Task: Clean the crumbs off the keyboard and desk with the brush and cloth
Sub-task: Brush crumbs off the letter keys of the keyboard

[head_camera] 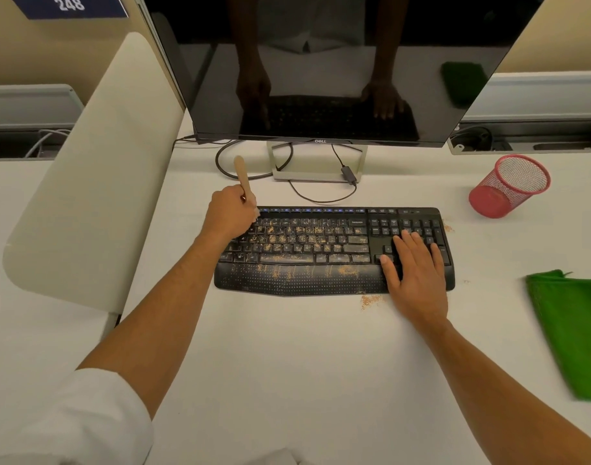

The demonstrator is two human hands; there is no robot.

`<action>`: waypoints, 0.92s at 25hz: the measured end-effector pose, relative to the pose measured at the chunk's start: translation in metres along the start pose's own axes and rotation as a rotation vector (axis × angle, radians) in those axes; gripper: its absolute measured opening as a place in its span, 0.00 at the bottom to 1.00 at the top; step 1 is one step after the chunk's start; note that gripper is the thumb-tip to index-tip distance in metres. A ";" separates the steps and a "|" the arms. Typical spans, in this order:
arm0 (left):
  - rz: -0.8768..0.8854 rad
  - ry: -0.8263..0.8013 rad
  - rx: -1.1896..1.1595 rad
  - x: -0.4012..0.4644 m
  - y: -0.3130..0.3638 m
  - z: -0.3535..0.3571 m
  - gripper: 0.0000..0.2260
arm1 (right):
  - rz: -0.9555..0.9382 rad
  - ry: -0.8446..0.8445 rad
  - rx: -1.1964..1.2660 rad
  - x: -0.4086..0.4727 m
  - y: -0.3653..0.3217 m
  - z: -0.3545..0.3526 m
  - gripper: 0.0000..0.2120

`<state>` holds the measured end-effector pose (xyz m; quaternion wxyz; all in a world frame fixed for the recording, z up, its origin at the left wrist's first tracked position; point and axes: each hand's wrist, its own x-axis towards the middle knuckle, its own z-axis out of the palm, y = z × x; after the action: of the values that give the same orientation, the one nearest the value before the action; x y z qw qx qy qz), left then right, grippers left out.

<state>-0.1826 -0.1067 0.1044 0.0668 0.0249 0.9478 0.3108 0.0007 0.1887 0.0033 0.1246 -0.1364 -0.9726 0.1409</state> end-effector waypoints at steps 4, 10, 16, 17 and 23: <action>-0.051 -0.215 0.275 0.008 -0.008 -0.005 0.11 | 0.004 -0.003 -0.011 0.001 0.000 0.001 0.30; -0.072 0.003 0.053 0.002 0.001 0.002 0.07 | 0.010 -0.019 -0.005 0.001 0.000 0.000 0.30; -0.057 0.076 -0.043 -0.009 0.003 0.023 0.12 | 0.013 -0.027 0.006 0.001 0.000 0.000 0.31; -0.064 0.017 0.011 -0.008 0.003 0.022 0.11 | 0.014 -0.028 0.005 0.000 0.000 0.000 0.31; -0.043 -0.052 0.075 0.005 0.010 0.002 0.07 | 0.013 -0.031 -0.002 0.001 -0.001 0.000 0.30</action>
<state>-0.1867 -0.0969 0.1086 0.0972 0.0150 0.9570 0.2730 -0.0002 0.1882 0.0032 0.1086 -0.1410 -0.9737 0.1427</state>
